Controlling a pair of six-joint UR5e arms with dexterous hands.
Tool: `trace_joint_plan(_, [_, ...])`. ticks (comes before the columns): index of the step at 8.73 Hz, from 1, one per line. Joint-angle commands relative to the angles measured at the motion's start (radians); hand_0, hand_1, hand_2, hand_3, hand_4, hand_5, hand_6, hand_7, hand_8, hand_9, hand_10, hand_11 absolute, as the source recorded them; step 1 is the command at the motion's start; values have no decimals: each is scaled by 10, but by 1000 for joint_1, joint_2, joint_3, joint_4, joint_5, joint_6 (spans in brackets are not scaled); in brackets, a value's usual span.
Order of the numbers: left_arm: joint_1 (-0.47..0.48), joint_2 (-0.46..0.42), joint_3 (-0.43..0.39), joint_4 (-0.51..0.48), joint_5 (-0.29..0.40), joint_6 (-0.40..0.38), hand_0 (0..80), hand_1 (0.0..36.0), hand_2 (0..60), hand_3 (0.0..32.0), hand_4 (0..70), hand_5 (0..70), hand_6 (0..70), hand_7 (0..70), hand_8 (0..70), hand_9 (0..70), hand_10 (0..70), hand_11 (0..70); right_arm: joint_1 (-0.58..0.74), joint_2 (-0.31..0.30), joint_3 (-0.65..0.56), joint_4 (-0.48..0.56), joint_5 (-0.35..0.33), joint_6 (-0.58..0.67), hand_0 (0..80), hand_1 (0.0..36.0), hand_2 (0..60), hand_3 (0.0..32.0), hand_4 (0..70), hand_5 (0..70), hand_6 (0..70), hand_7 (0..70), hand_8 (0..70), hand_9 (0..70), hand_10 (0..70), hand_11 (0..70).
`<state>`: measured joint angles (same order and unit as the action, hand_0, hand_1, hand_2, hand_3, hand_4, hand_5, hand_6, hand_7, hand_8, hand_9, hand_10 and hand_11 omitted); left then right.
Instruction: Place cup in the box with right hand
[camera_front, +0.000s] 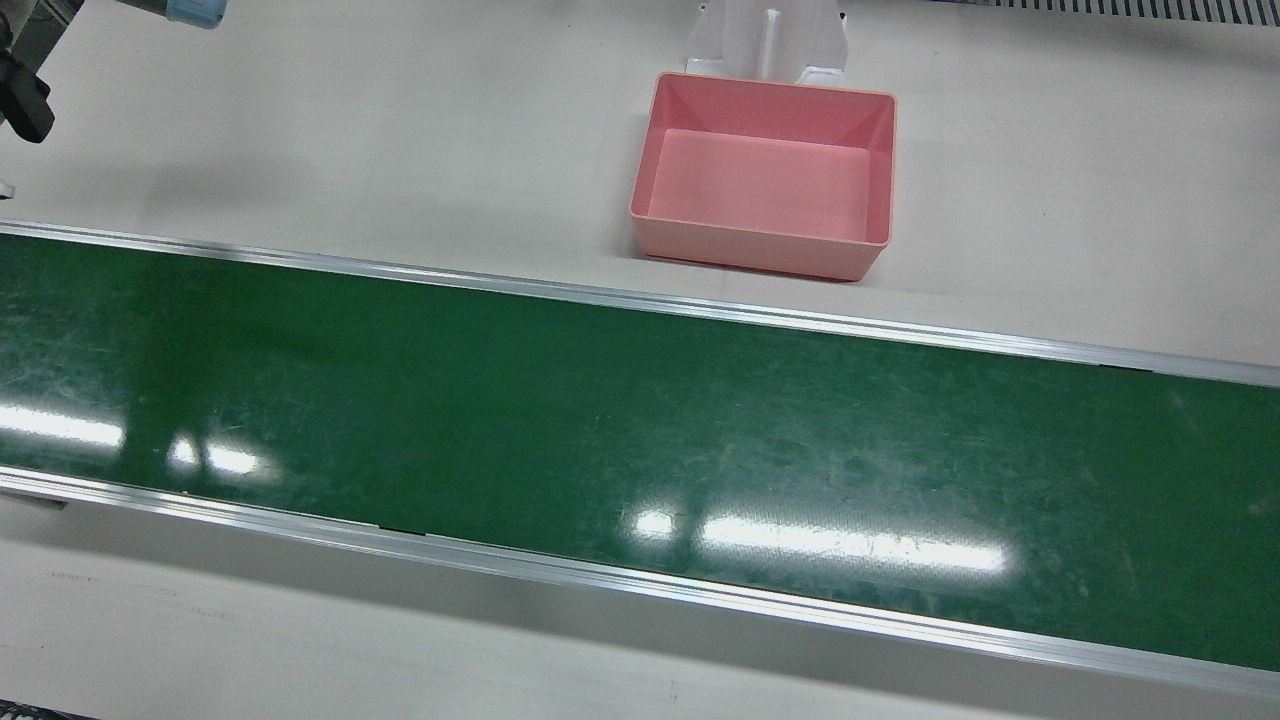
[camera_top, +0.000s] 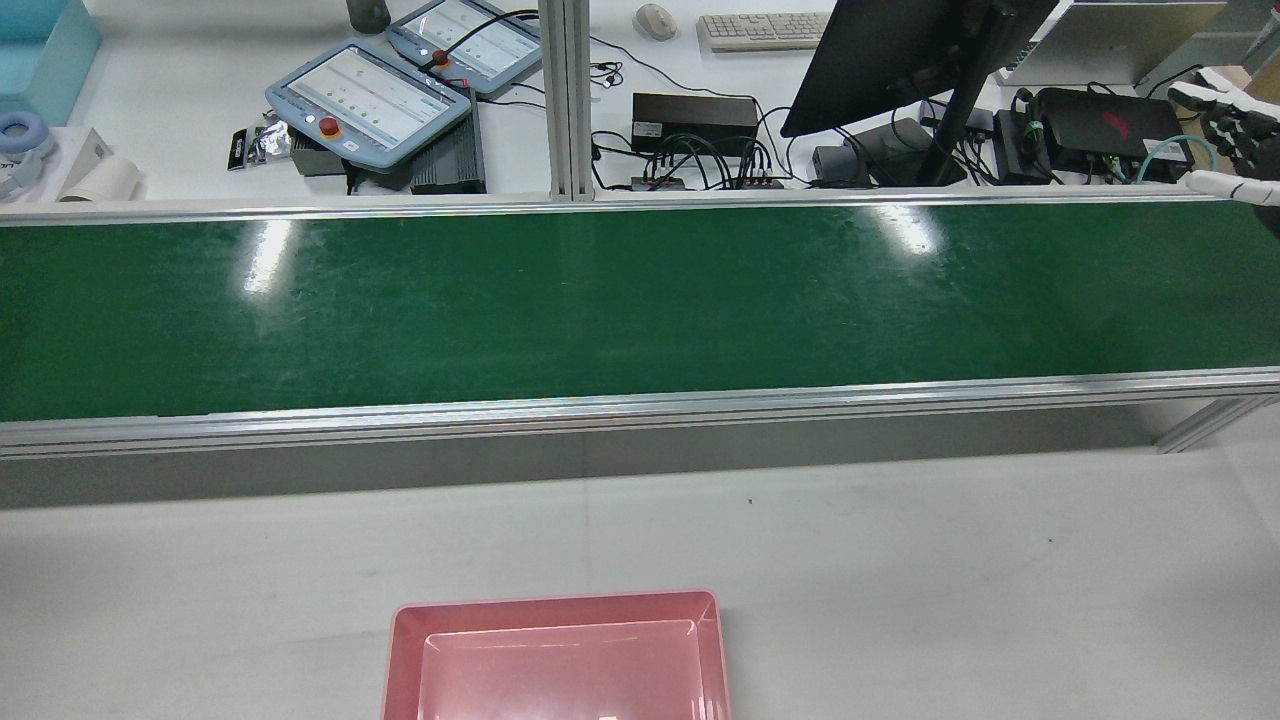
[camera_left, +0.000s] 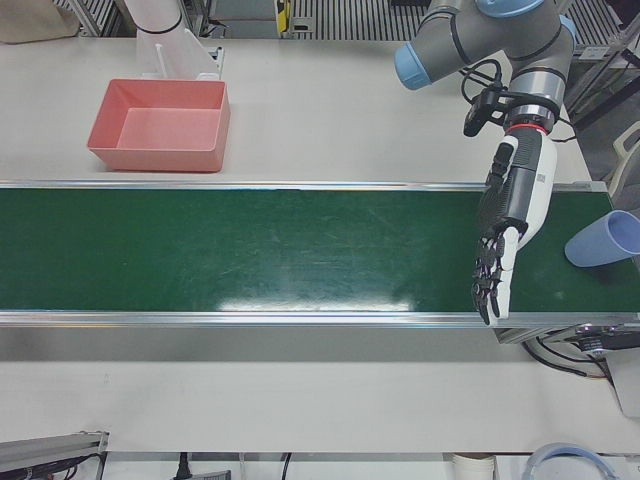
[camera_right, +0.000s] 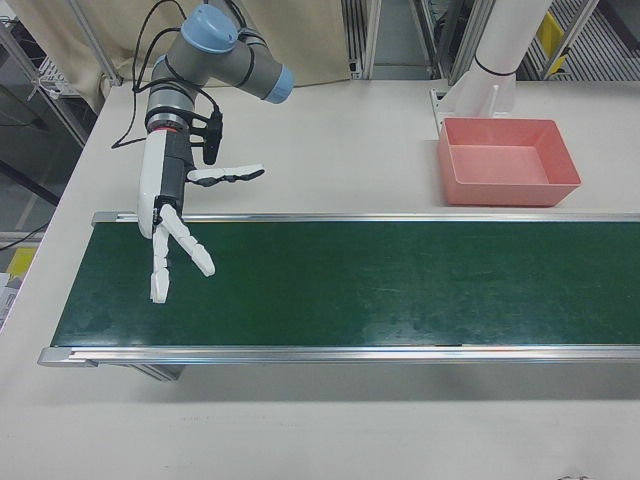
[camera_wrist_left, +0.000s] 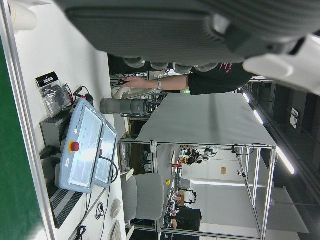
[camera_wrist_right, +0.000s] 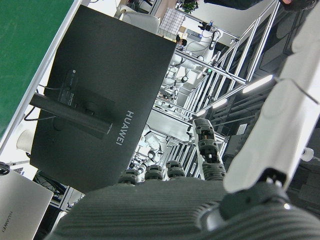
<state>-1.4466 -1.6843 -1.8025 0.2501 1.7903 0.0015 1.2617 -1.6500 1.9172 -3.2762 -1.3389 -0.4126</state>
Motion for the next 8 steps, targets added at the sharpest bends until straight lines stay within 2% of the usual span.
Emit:
trace_joint_plan(1, [2,0,0,0,0,0,0,0,0,0,0,0,0,0,0,0,0,0,1,-1,-1,1,-6,0,464,113,73,0,39,45,30,79,22,55,19,45])
trace_joint_plan(2, [0,0,0,0,1,0,0,0,0,0,0,0,0,0,0,0,0,0,1,-1,-1,0,-6,0,471,104,37,0,44,46,30,79,21,54,19,45])
trace_joint_plan(3, [0,0,0,0,1,0,0,0,0,0,0,0,0,0,0,0,0,0,1,-1,-3,1,-6,0,464,113,77,0,38,45,30,80,21,55,20,45])
trace_joint_plan(4, [0,0,0,0,0,0,0,0,0,0,0,0,0,0,0,0,0,0,1,-1,-6,1,-6,0,466,114,72,0,37,46,30,79,21,54,20,46])
trace_joint_plan(5, [0,0,0,0,0,0,0,0,0,0,0,0,0,0,0,0,0,0,-2,-1,-7,1,-6,0,475,105,34,0,40,46,30,79,22,55,20,46])
trace_joint_plan(7, [0,0,0,0,0,0,0,0,0,0,0,0,0,0,0,0,0,0,-2,-1,-9,6,-6,0,465,91,34,0,39,42,28,69,21,54,22,47])
trace_joint_plan(8, [0,0,0,0,0,0,0,0,0,0,0,0,0,0,0,0,0,0,-2,-1,-10,22,-8,-2,467,95,34,0,45,43,29,77,21,55,22,47])
